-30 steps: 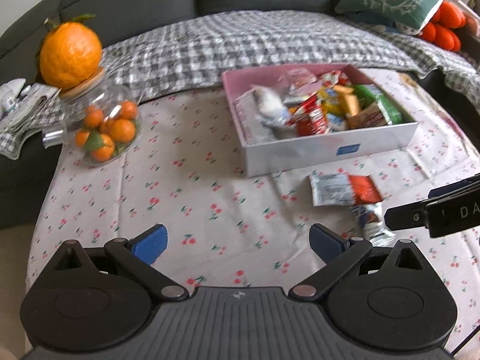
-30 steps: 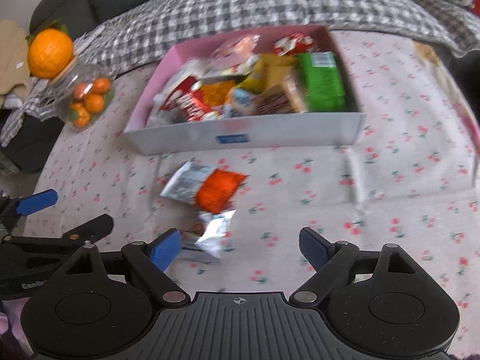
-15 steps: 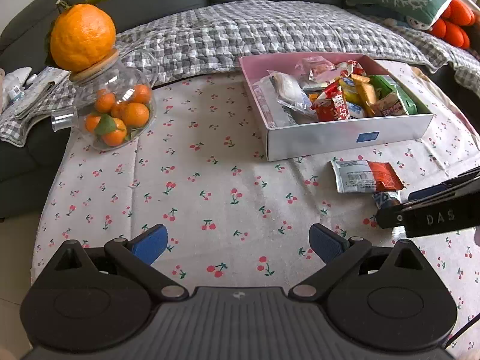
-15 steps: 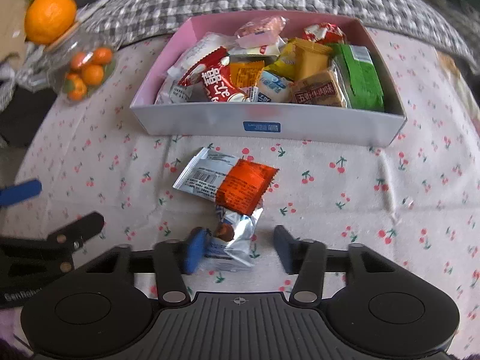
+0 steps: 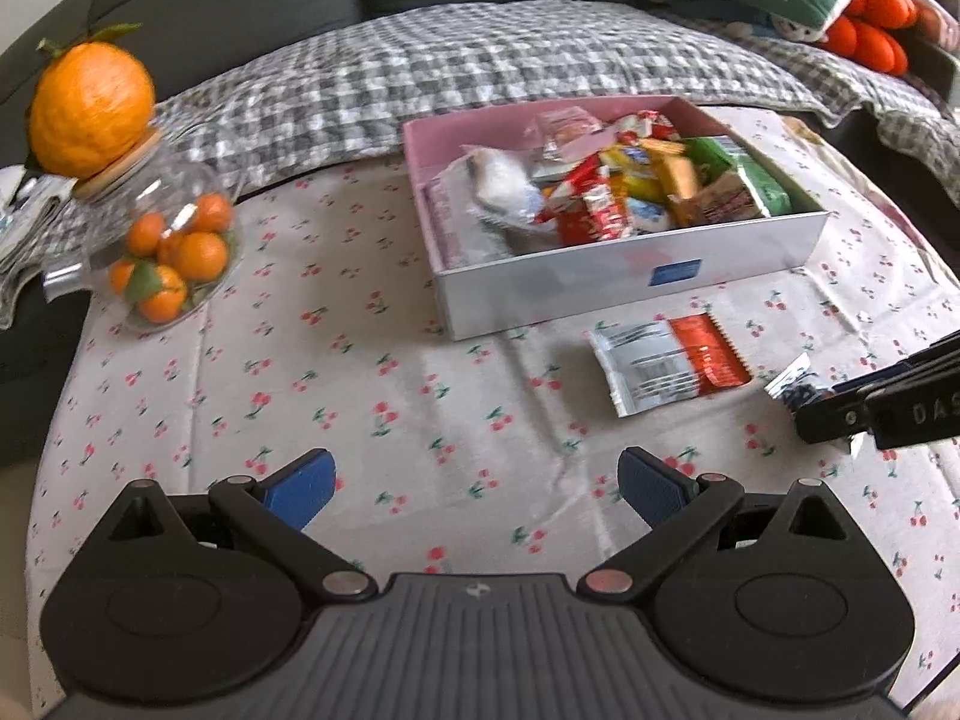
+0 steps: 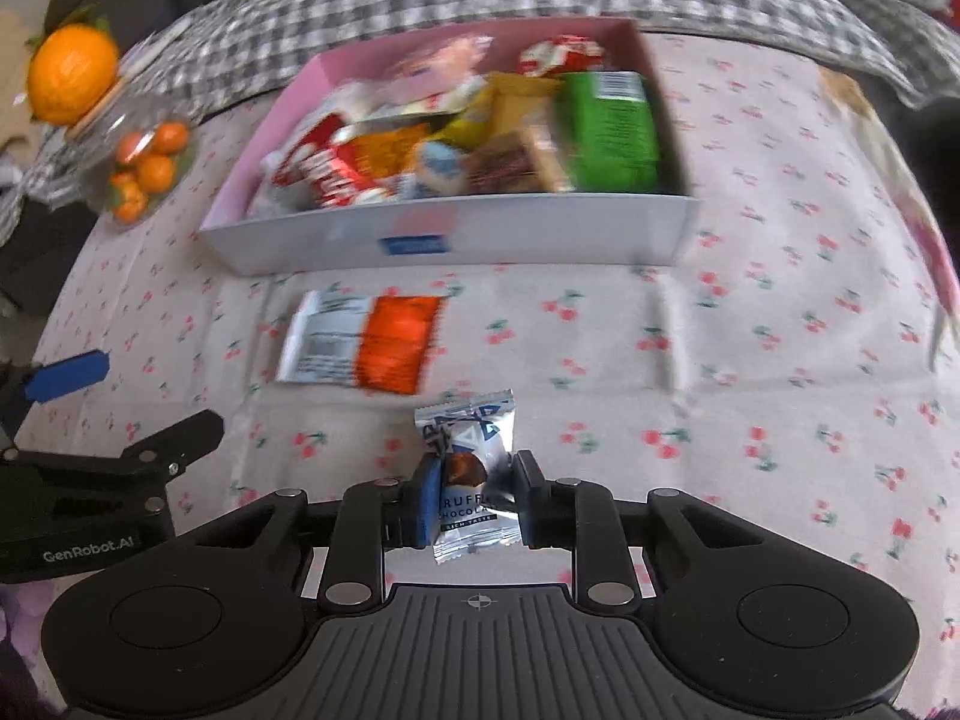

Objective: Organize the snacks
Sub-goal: 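Grasp the white-and-orange pack with the left tool while the right tool grasps the blue truffle, then carry both held snacks over the pink box and lower them inside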

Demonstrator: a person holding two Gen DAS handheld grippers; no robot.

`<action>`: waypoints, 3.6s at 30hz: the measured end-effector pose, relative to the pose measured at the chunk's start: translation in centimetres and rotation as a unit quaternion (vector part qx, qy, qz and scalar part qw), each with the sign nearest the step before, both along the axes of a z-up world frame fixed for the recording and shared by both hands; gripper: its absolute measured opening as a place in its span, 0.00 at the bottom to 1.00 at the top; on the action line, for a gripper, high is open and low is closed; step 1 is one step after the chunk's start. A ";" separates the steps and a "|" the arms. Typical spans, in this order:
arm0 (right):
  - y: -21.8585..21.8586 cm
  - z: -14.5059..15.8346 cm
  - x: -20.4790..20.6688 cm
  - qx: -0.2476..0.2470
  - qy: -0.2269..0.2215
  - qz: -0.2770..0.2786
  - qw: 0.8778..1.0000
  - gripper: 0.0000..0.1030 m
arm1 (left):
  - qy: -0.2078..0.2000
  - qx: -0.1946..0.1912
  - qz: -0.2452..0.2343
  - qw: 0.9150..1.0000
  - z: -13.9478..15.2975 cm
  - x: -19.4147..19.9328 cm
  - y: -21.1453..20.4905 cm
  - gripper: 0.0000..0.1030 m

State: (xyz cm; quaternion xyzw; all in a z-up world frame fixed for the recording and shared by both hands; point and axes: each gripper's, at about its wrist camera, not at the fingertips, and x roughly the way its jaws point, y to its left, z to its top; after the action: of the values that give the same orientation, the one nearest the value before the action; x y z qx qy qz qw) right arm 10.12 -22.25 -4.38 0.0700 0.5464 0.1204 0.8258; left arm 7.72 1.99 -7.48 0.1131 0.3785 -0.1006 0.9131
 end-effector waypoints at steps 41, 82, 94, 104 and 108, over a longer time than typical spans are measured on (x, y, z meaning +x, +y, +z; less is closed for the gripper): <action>-4.4 -0.5 0.5 0.019 0.003 -0.029 0.999 0.23 | 0.024 -0.083 0.024 0.996 -1.3 3.5 -5.2 0.38; -5.3 3.7 0.7 0.097 -0.028 -0.063 0.993 0.23 | 0.016 -0.141 -0.015 0.990 2.6 0.1 -3.5 0.07; -4.4 5.0 4.0 0.170 -0.043 -0.096 0.980 0.23 | -0.050 -0.169 0.003 0.984 6.4 1.1 -2.6 0.07; -2.6 4.2 7.3 0.202 -0.062 -0.107 0.972 0.23 | -0.023 -0.195 0.028 0.980 6.3 6.3 -2.2 0.07; -2.4 3.5 8.3 0.207 -0.067 -0.120 0.969 0.24 | -0.007 -0.214 0.028 0.976 5.7 8.0 -1.9 0.07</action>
State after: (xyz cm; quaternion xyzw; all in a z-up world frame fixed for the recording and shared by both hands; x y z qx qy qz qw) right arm 18.45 -24.62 -0.87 0.2965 0.4410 0.1352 0.8362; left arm 15.74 0.07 -1.80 -0.0946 0.3443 -0.1532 0.9214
